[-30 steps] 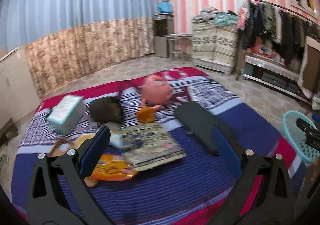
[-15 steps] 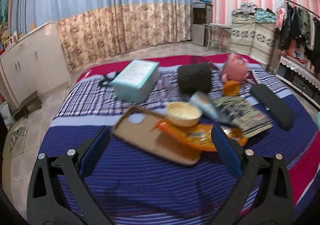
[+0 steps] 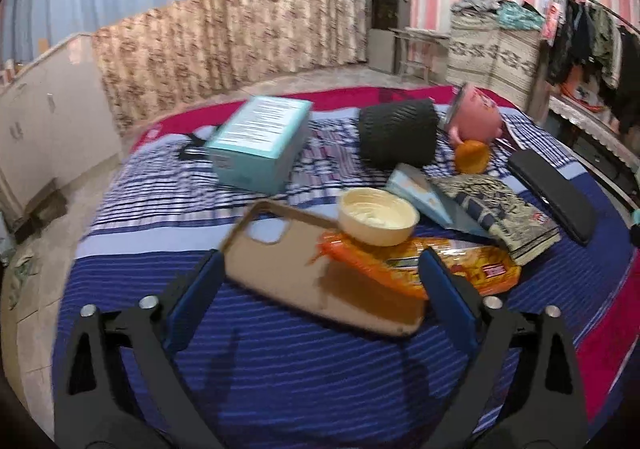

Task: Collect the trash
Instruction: 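Move both tools back over the bed toward the remaining wrappers, then grasp the printed snack packet with the right tool while the left tool grasps the orange wrapper, then carry both wrappers over the wastebasket and open both tools to drop them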

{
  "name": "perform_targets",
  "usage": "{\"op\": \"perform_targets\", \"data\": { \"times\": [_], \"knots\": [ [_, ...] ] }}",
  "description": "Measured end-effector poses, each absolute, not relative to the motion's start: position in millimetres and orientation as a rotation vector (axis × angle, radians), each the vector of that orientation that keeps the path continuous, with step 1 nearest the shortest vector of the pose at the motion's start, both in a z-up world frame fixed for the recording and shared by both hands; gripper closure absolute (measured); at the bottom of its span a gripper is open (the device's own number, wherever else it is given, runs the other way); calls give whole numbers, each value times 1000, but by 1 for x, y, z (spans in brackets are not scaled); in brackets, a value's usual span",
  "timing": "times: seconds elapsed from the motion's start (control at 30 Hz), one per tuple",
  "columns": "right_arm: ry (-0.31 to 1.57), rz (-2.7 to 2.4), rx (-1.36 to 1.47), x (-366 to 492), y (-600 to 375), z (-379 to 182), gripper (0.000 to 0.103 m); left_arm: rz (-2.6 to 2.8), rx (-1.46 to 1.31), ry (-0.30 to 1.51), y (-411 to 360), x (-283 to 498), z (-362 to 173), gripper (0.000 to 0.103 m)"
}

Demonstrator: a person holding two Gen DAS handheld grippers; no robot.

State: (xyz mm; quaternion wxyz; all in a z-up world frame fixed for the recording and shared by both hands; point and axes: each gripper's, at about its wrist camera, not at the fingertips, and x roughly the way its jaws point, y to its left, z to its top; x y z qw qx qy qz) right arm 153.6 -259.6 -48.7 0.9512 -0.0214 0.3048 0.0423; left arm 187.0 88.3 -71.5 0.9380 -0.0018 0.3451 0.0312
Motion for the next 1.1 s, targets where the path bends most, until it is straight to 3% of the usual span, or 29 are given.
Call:
{"op": "perform_targets", "data": {
  "times": [0.17, 0.27, 0.3, 0.4, 0.67, 0.77, 0.87, 0.9, 0.93, 1.0, 1.03, 1.1],
  "knots": [
    [642, 126, -73, 159, -243, -48, 7, 64, 60, 797, 74, 213, -90, 33],
    [659, 163, -93, 168, -225, -46, 7, 56, 65, 828, 72, 217, -98, 61],
    [661, 175, -96, 171, -219, -45, 7, 55, 58, 828, 74, 217, -98, 62],
    [669, 231, -107, 181, -193, -44, 7, 48, 45, 790, 80, 210, -90, 82],
    [764, 285, -91, 219, -153, -65, 9, 59, 43, 705, 101, 181, -57, 88],
    [841, 302, -65, 237, -143, -83, 29, 79, 36, 678, 111, 170, -46, 88],
    [876, 320, -3, 243, -142, -95, 31, 99, 56, 664, 115, 164, -40, 88],
    [875, 323, 2, 242, -142, -94, 37, 102, 53, 665, 116, 163, -39, 88],
    [872, 337, 2, 241, -141, -94, 52, 106, 47, 666, 117, 162, -39, 88],
    [857, 353, -18, 234, -137, -92, 67, 112, 39, 667, 119, 160, -39, 88],
    [847, 345, -30, 232, -136, -90, 89, 113, 37, 667, 118, 159, -38, 88],
    [843, 352, -20, 227, -142, -87, 95, 113, 45, 660, 114, 157, -36, 88]
  ]
}}
